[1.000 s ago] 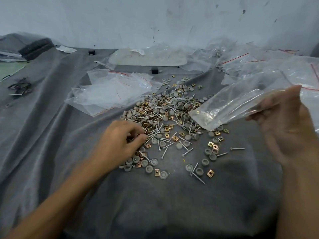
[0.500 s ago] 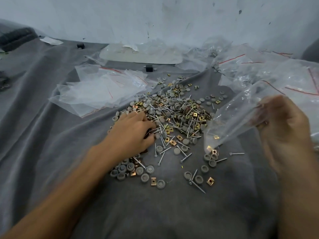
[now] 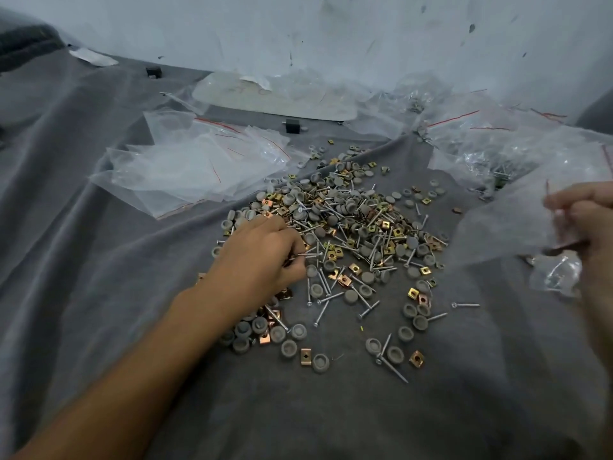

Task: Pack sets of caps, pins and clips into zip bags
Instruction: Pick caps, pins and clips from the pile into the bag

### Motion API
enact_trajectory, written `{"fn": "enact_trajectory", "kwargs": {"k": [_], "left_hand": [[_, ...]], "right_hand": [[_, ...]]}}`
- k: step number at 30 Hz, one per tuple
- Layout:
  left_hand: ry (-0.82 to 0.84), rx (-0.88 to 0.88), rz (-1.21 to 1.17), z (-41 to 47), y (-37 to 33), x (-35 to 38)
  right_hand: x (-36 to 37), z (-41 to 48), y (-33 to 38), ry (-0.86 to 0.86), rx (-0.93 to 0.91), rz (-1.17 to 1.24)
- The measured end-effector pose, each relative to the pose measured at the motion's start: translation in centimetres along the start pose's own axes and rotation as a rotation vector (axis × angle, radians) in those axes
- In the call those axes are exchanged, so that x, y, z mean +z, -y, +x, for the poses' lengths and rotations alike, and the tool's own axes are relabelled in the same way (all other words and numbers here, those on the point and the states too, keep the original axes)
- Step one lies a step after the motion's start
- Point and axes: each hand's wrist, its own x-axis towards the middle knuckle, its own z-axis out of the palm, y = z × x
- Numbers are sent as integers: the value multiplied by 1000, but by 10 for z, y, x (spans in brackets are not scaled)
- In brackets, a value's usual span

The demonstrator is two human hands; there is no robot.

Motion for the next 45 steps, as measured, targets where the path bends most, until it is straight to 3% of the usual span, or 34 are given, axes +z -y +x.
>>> {"fn": "enact_trajectory", "kwargs": {"k": [2, 5, 8, 13, 16, 20, 25, 32, 35, 38, 40, 45], "left_hand": [[-56, -14, -36, 0, 1, -3], [-106, -17, -54, 1, 2, -6], [-134, -33, -64, 1, 3, -8], [-189, -95, -216, 3, 0, -15], [-220, -122, -509, 5, -9, -17], [-150, -92, -662, 3, -20, -10], [-81, -37, -617, -1, -28, -1], [-194, 39, -354, -4, -31, -1], [-175, 79, -451, -4, -34, -3], [-264, -12, -530, -1, -23, -7], [-292, -108, -438, 1, -11, -8], [6, -9, -51, 2, -4, 1]], "right_hand": [[-2, -3, 14, 107, -178, -228], [24, -4, 44, 395, -374, -468], [64, -2, 52, 628, -305, -516], [92, -19, 26, 535, -164, -304], [97, -23, 16, 514, -123, -275], [99, -27, 18, 534, -133, -225], [99, -31, 24, 571, -142, -172], [96, -32, 27, 536, -118, -192], [97, -33, 28, 548, -126, -209], [93, -30, 25, 495, -106, -169], [89, -27, 22, 444, -77, -120], [82, -25, 18, 399, -57, -72]]}}
